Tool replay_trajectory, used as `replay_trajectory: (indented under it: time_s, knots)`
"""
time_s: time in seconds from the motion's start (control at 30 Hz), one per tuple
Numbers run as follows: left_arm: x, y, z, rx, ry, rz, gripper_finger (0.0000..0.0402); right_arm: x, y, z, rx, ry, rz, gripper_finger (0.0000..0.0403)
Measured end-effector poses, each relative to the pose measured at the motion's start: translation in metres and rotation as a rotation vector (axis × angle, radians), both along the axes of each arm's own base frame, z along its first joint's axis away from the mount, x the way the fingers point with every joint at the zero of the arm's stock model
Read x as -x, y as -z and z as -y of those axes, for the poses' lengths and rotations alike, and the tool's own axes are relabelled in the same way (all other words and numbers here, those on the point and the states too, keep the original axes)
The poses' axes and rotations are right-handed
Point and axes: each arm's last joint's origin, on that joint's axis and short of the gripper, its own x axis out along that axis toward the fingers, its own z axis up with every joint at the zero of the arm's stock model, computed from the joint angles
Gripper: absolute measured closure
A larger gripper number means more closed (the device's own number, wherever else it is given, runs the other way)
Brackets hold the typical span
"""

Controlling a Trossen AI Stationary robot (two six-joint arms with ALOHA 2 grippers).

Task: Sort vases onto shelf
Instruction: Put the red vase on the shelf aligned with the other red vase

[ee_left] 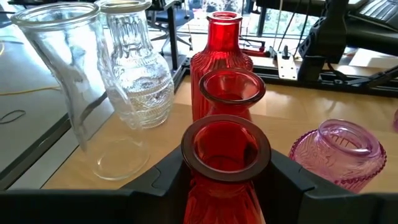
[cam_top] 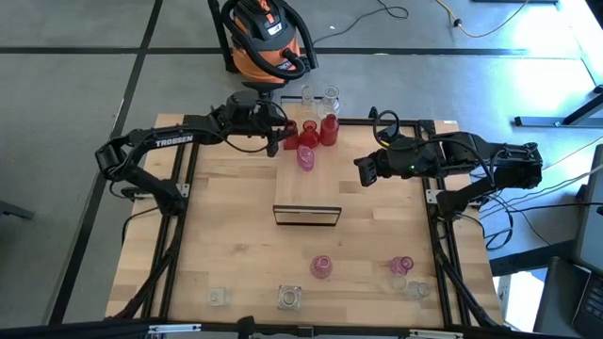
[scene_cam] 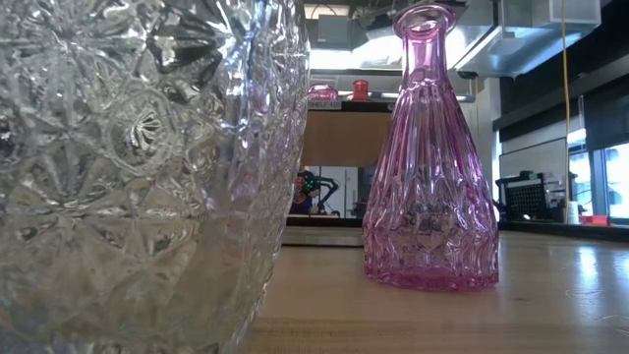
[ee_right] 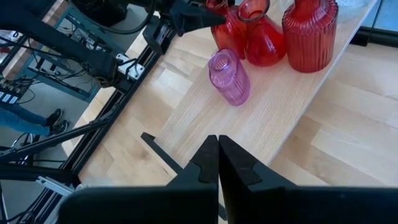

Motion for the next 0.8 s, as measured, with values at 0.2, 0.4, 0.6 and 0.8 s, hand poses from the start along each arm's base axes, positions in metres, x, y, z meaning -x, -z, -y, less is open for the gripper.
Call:
replay_trajectory:
  time_s: [0.2, 0.4, 0.6, 0.8]
  knots:
    - [0.0011, 0.0005, -0.0019, -0.004, -0.015, -0.004, 0.0254, 0.0, 0.0, 0.0, 0.0, 0.0, 0.001, 0.0402]
    - [0.0011, 0.0007, -0.0019, -0.005, -0.015, -0.005, 0.0253, 0.0, 0.0, 0.0, 0.0, 0.0, 0.0, 0.0402]
    - [0.0017, 0.0025, -0.0027, -0.002, -0.02, -0.015, 0.022, 0.0, 0.0, 0.0, 0.002, -0.002, -0.001, 0.0402]
    - [0.005, 0.005, -0.0063, 0.005, -0.043, -0.033, 0.0176, 0.0, 0.0, 0.0, 0.002, -0.002, -0.001, 0.0402]
